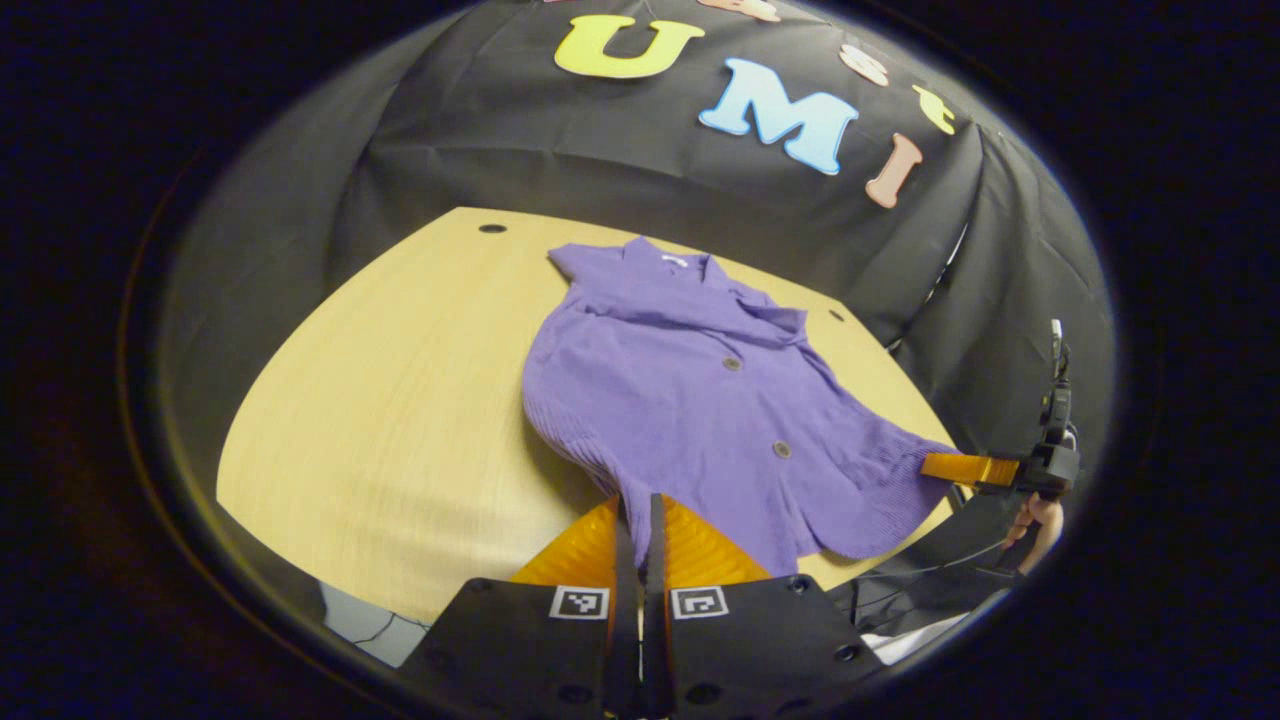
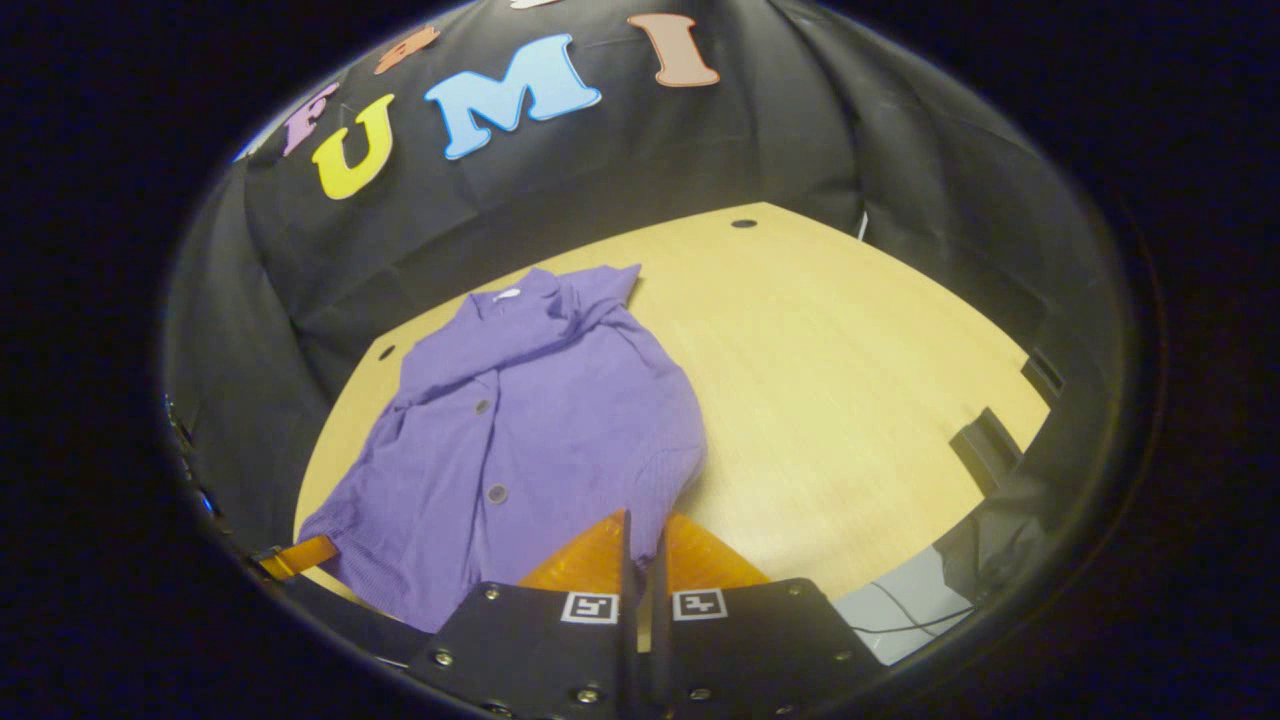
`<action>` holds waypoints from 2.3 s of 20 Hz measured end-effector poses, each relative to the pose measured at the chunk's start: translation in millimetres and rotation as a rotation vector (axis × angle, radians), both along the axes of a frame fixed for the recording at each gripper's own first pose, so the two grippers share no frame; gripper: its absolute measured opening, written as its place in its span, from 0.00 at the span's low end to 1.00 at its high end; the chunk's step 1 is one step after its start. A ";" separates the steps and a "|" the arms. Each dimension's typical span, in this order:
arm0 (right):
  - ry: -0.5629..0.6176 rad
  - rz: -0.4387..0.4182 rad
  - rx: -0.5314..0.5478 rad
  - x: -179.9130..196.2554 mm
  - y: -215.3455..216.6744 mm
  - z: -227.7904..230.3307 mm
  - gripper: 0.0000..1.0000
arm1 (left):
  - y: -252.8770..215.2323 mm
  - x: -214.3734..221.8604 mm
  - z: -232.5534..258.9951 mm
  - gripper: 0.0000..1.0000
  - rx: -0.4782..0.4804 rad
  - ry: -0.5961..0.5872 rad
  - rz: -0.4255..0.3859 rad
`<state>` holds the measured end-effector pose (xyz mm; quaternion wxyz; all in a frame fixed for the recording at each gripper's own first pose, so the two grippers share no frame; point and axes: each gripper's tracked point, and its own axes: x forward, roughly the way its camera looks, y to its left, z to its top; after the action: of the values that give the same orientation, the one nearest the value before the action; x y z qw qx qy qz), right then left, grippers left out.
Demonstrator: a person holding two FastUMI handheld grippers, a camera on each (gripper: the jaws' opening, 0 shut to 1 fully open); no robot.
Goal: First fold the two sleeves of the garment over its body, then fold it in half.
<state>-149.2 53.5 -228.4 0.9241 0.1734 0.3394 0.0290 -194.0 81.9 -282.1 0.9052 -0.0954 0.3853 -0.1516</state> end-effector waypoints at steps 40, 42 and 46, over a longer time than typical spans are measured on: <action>-0.071 0.102 0.263 424.4 29.4 59.9 0.05 | -44.9 461.6 53.6 0.08 0.151 -0.273 0.214; -0.060 0.090 0.258 436.6 29.8 47.3 0.05 | -44.9 467.3 43.2 0.08 0.165 -0.266 0.219; -0.025 0.073 0.223 453.3 26.8 20.6 0.05 | -41.7 479.9 32.3 0.08 0.212 -0.284 0.222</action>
<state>304.1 80.3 -207.7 0.9016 0.2621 0.3287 0.1022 285.9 40.1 -249.7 0.9665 -0.0190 0.2549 -0.0216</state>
